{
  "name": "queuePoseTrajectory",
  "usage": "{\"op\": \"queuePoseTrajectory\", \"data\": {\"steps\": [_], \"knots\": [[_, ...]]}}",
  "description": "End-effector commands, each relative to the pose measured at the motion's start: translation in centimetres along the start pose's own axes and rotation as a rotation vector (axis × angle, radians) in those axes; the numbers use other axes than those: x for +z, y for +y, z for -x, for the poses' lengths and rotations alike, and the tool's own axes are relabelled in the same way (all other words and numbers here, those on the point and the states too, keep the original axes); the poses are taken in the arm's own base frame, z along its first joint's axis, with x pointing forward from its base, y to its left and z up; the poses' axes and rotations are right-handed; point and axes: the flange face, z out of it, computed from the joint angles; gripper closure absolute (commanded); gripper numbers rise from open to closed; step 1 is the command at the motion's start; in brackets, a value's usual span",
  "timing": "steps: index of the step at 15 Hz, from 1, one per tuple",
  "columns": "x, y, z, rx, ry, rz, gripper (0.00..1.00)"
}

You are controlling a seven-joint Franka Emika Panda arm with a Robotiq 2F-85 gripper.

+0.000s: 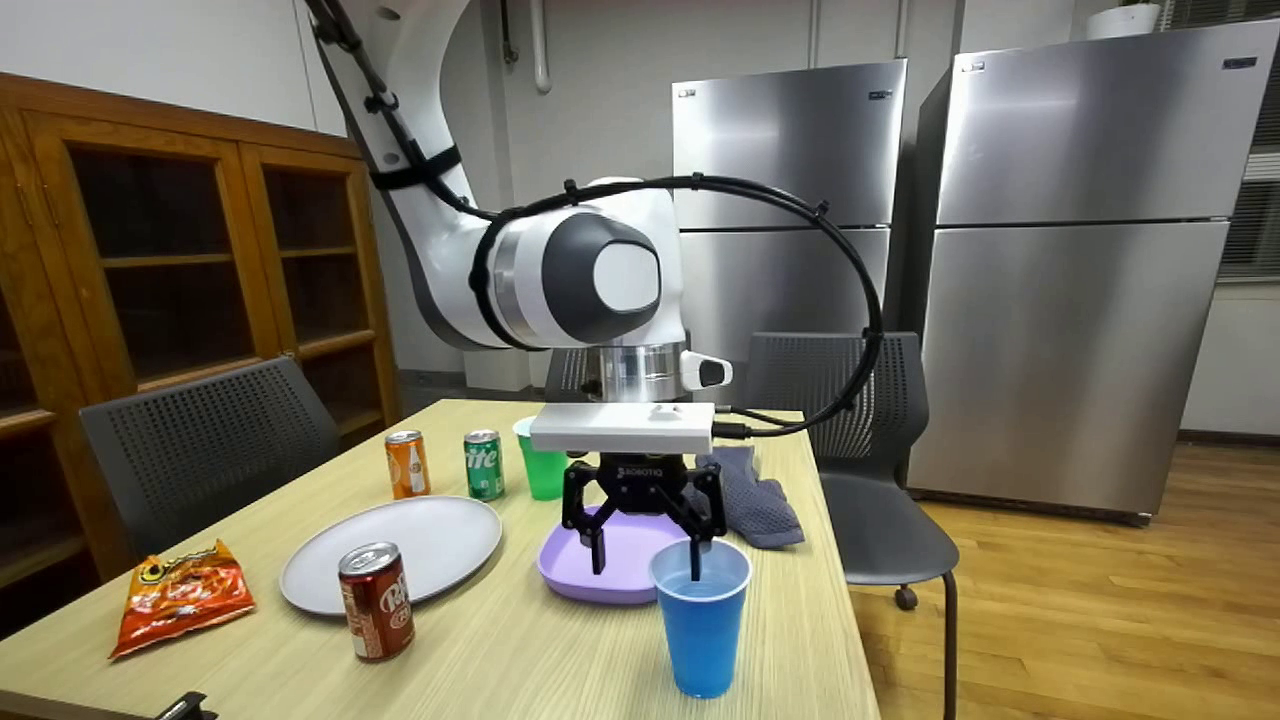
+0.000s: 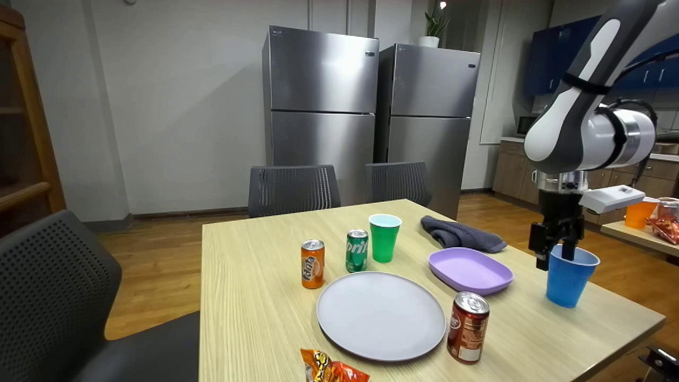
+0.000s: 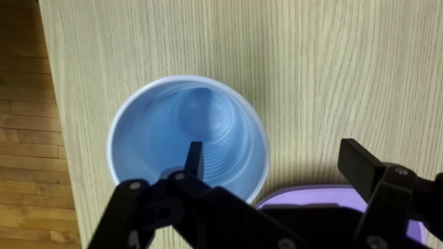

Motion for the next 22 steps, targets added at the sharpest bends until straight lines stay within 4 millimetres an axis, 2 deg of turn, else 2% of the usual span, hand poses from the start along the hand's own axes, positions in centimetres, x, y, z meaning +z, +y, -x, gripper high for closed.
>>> {"op": "queuePoseTrajectory", "data": {"steps": [1,16,22], "knots": [[-0.07,-0.02,-0.01,0.000,-0.001,0.000,0.00],[-0.12,-0.28,-0.25,-0.015,0.008,0.010,0.00],[0.42,-0.14,-0.14,-0.034,0.004,0.028,0.00]]}}
